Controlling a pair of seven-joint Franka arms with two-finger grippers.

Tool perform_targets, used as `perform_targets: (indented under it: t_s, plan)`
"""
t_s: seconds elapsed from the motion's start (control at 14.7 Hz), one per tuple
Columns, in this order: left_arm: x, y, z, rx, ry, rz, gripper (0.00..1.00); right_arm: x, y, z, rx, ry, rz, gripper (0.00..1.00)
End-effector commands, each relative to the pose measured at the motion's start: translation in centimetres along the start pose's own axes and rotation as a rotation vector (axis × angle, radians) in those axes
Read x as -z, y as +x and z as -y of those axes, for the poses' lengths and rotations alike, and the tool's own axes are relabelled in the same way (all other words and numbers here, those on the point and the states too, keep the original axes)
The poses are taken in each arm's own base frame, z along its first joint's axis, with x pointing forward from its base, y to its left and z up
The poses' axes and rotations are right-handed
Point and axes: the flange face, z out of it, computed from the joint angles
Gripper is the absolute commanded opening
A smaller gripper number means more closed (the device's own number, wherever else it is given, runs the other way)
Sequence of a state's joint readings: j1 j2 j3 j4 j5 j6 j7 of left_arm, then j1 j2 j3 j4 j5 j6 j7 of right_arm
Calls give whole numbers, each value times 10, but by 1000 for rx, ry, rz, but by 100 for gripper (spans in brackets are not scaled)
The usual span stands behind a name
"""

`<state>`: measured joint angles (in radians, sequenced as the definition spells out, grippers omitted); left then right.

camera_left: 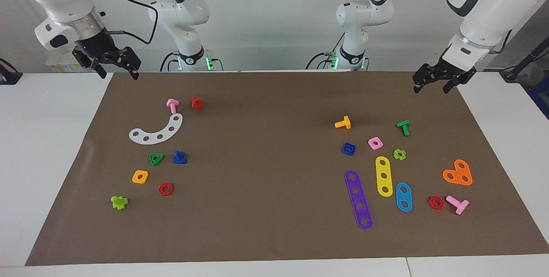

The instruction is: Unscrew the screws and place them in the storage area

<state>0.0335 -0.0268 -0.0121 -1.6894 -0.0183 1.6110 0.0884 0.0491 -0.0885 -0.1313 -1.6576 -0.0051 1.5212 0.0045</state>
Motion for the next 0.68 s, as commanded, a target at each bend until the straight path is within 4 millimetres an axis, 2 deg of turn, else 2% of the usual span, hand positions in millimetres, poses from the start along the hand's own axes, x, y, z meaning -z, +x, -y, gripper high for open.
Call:
perform_targets:
  t_s: [0.0,0.14,0.2,0.61]
  plan:
    - [4,-14,0,-3,-9,7,100,3,0,3,19,-41,-19,100]
    - [4,-14,0,-5,-9,7,100,3,0,27,56,-71,-26,100]
    - [3,-13,0,-5,-9,7,100,4,-1,31,55,-71,-25,100]
    - [0,-13,0,-89,-6,-13,100,2,-3,34,46,-51,-7,100]
